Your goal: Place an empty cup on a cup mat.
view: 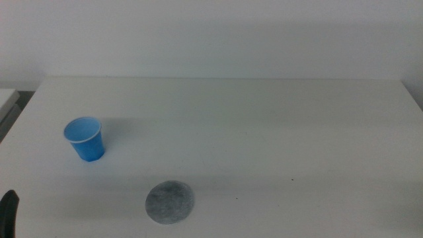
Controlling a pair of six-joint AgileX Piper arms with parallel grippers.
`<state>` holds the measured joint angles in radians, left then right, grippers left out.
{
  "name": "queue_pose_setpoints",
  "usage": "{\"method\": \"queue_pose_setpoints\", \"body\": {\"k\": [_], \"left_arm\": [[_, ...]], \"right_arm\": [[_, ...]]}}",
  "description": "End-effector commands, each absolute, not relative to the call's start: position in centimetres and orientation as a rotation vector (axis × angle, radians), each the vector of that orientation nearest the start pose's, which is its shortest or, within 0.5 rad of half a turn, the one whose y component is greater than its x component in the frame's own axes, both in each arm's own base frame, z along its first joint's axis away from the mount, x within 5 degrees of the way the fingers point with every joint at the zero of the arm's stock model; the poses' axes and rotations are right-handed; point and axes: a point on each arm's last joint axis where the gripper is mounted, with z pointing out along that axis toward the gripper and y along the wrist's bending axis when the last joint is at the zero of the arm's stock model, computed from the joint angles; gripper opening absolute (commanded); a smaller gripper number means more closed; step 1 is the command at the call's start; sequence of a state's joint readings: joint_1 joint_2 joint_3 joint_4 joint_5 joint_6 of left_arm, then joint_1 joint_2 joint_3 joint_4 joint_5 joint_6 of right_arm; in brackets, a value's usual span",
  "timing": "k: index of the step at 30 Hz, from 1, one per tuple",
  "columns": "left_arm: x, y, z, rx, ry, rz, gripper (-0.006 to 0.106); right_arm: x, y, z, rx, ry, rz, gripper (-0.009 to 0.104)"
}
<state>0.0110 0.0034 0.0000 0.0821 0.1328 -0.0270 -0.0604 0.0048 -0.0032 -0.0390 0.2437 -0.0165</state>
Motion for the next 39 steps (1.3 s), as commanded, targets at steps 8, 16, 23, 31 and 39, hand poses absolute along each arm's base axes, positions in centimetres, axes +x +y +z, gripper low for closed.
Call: {"method": "queue_pose_setpoints", "body": {"k": [8, 16, 23, 31, 39], "left_arm": [[6.1, 0.5, 28.4, 0.013, 1.819, 0.092, 0.094], [9.6, 0.7, 37.1, 0.046, 2.010, 0.139, 0.094], [15.2, 0.8, 40.3, 0.069, 2.125, 0.146, 0.094], [22.5, 0.9, 40.7, 0.070, 2.288, 0.138, 0.094], [28.4, 1.9, 38.9, 0.070, 2.418, 0.035, 0.094]], "right_arm": [[5.5, -0.4, 19.2, 0.004, 1.721, -0.102, 0.093], [5.5, -0.4, 19.2, 0.004, 1.721, -0.102, 0.093], [5.5, -0.4, 19.2, 0.004, 1.721, -0.102, 0.093], [5.5, -0.4, 19.2, 0.004, 1.721, -0.102, 0.093], [5.5, -0.4, 19.2, 0.004, 1.721, -0.102, 0.093]]}}
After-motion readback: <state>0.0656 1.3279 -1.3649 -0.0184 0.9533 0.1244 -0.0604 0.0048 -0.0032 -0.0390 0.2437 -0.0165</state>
